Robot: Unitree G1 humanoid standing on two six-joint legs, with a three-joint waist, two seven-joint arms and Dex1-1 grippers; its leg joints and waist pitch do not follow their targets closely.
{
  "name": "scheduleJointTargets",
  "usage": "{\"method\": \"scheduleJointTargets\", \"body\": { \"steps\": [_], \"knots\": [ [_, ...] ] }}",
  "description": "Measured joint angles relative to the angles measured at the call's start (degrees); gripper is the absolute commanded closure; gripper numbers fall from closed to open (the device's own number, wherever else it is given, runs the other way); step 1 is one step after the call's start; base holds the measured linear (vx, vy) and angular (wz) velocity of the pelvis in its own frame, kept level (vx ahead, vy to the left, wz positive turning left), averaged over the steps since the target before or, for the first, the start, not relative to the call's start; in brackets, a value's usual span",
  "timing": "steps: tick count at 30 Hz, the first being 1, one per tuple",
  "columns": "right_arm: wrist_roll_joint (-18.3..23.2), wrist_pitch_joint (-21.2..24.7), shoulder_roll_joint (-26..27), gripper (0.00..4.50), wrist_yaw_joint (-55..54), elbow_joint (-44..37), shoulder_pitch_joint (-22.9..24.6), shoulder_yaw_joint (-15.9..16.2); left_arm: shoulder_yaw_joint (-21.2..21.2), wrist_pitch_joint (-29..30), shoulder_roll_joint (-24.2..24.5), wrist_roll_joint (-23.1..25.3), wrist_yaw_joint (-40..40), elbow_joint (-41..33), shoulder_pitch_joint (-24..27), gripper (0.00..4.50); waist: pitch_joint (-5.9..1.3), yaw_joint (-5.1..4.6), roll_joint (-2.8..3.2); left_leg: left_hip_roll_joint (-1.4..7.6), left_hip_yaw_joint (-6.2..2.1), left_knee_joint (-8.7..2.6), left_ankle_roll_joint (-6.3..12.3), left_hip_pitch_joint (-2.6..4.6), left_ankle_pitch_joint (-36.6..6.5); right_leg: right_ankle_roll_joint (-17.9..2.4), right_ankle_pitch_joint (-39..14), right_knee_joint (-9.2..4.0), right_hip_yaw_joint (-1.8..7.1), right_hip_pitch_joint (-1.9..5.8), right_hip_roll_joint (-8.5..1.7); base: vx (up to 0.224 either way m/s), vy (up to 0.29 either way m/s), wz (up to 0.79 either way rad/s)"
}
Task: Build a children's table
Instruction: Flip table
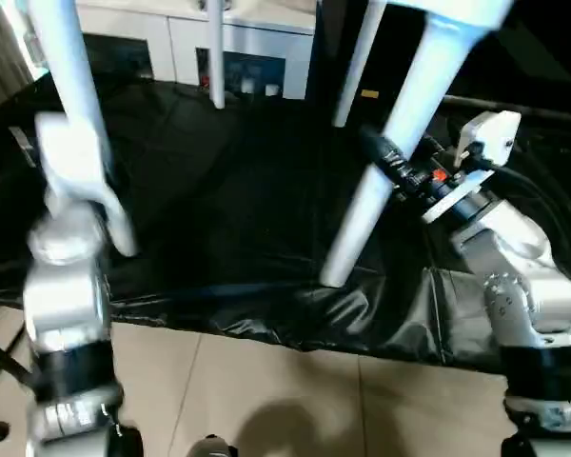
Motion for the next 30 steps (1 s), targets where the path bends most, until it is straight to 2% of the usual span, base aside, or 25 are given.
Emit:
{"method": "scheduleJointTargets", "body": {
  "steps": [5, 9, 15, 19, 20, 21, 23, 24, 27, 29, 30],
  "knots": [
    [-0.1, -3.4, 0.0, 2.66, 1.2, 5.0, -1.4, -0.2, -1.4, -1.7, -0.2, 0.0, 1.5, -0.5, 1.7, 2.83, -0.01, -0.50, 0.12, -0.01, 0.00, -0.02, 0.00, 0.14, 0.0, 0.3, 0.3, -0.32, 0.01, 0.13, 0.00, 0.000, 0.000, 0.00],
    [-1.3, -8.2, 0.9, 2.66, 1.6, 12.6, -4.2, 0.3, -1.9, -2.0, 0.0, 0.0, 1.6, -0.3, 2.1, 2.83, 0.05, -0.82, 0.29, -0.01, -0.07, -0.04, -0.01, 0.48, 0.0, 0.4, 0.3, -0.32, 0.00, 0.15, -0.01, 0.000, 0.000, 0.00],
    [-3.3, -14.4, 3.1, 2.66, 1.4, 21.8, -7.6, 0.8, -2.0, -2.2, 0.6, -0.2, 1.7, 0.1, 2.9, 2.83, 0.14, -1.90, 0.45, -0.04, -0.36, -0.01, -0.03, 1.05, 0.0, 0.4, 0.3, -0.44, -0.12, 0.35, -0.05, 0.000, 0.000, 0.00],
    [-5.4, -17.5, 3.2, 2.66, -1.4, 27.6, -10.3, 1.1, -3.0, -3.2, 1.0, -0.2, 1.9, 1.0, 3.5, 2.83, 0.18, -2.31, 0.82, -0.04, -0.84, -0.12, -0.04, 1.07, 0.0, 0.4, 0.3, -1.33, -0.67, 0.54, -0.07, 0.000, 0.000, 0.00],
    [-5.5, -18.0, 3.5, 2.66, -1.5, 28.6, -10.7, 1.1, -3.1, -3.6, 1.1, -0.2, 1.9, 1.3, 3.5, 2.27, 0.17, -2.43, 0.83, -0.03, -0.93, -0.25, -0.04, 1.10, 0.0, 0.4, 0.3, -1.71, -0.98, 0.64, -0.18, 0.000, 0.000, 0.00],
    [-5.6, -18.4, 3.6, 2.31, -1.5, 29.4, -11.0, 1.1, -3.1, -3.7, 1.2, -0.3, 1.9, 1.5, 3.5, 2.13, 0.17, -2.48, 0.84, -0.03, -0.97, -0.39, -0.04, 1.14, 0.0, 0.4, 0.3, -2.00, -1.13, 0.70, -0.22, 0.000, 0.000, 0.00],
    [-6.7, -19.5, 4.1, 2.31, -1.4, 31.4, -12.3, 1.1, -3.7, -4.1, 1.9, 0.0, 1.8, 2.4, 4.0, 2.13, 0.32, -2.67, 1.11, -0.05, -1.00, -0.61, -0.05, 1.15, -0.1, 0.4, 0.3, -2.42, -1.25, 0.69, -0.25, 0.000, 0.000, 0.00],
    [-7.0, -20.3, 4.4, 1.94, -1.4, 32.5, -12.7, 1.1, -3.7, -4.3, 2.0, 0.0, 1.8, 3.0, 4.2, 1.92, 0.38, -2.76, 1.21, -0.06, -0.99, -0.63, -0.05, 1.16, -0.1, 0.3, 0.3, -2.50, -1.29, 0.68, -0.27, 0.000, 0.000, 0.00],
    [-7.9, -21.2, 5.1, 1.81, -1.0, 37.7, -12.4, 1.1, -3.8, -5.7, 3.3, 0.1, 1.9, 4.6, 4.9, 1.68, 0.51, -2.97, 1.23, -0.02, -0.98, -0.88, -0.05, 1.16, -0.1, 0.3, 0.2, -2.65, -1.47, 0.60, -0.28, 0.000, 0.000, 0.00],
    [-7.7, -20.9, 6.4, 1.56, -0.7, 40.5, -10.3, 1.1, -3.7, -7.0, 4.7, 0.1, 2.0, 4.7, 5.8, 1.56, 1.20, -3.20, 1.54, -0.02, -0.91, -1.22, -0.05, 1.14, -0.1, 0.2, 0.2, -2.92, -1.58, 0.43, -0.31, -0.027, 0.002, -0.04],
    [-7.5, -20.8, 6.8, 1.49, -0.7, 41.1, -9.9, 1.1, -3.7, -7.2, 4.8, 0.2, 2.2, 4.7, 5.8, 1.43, 1.62, -3.27, 2.04, -0.01, -0.70, -1.61, -0.05, 1.00, -0.1, 0.1, 0.1, -3.04, -1.65, 0.29, -0.37, -0.053, 0.005, -0.08]
  ]
}}
